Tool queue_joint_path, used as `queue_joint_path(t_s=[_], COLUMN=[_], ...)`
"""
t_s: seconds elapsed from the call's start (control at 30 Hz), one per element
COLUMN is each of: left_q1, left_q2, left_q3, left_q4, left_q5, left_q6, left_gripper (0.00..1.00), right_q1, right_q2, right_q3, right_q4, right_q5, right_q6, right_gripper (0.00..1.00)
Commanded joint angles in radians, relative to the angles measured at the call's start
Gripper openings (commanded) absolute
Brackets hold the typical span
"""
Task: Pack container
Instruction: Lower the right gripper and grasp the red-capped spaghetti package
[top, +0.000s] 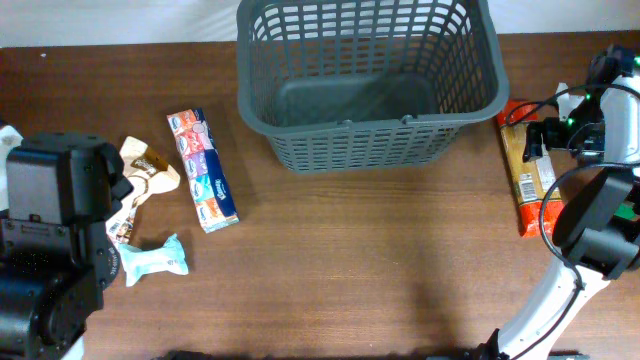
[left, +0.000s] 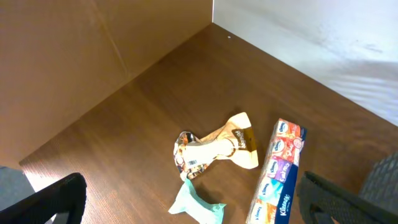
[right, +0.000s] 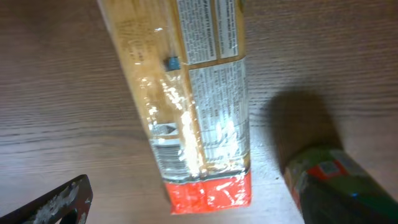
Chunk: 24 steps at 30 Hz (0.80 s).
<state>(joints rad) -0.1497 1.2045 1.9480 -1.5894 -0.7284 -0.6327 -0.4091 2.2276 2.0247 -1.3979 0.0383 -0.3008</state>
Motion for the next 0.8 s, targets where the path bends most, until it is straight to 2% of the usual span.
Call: queue_joint_path(t_s=[0.0,0.77], left_q1=[0.005,0.005], left_q2=[0.000,0.000], left_q3=[0.003,0.003], left_q4=[-0.002,-0.002], left_q5=[0.009,0.009], left_q6=[-0.003,-0.003], left_gripper=[1.00,1.00], right_q1=[-0.002,0.029], right_q2=[0.020,0.154], right_q3=[0.000,-0.013], right_q4=[0.010,0.019], right_q5=[0.027,0.026], right_q6=[-0.045,-0.061], right_gripper=[0.99,0.99])
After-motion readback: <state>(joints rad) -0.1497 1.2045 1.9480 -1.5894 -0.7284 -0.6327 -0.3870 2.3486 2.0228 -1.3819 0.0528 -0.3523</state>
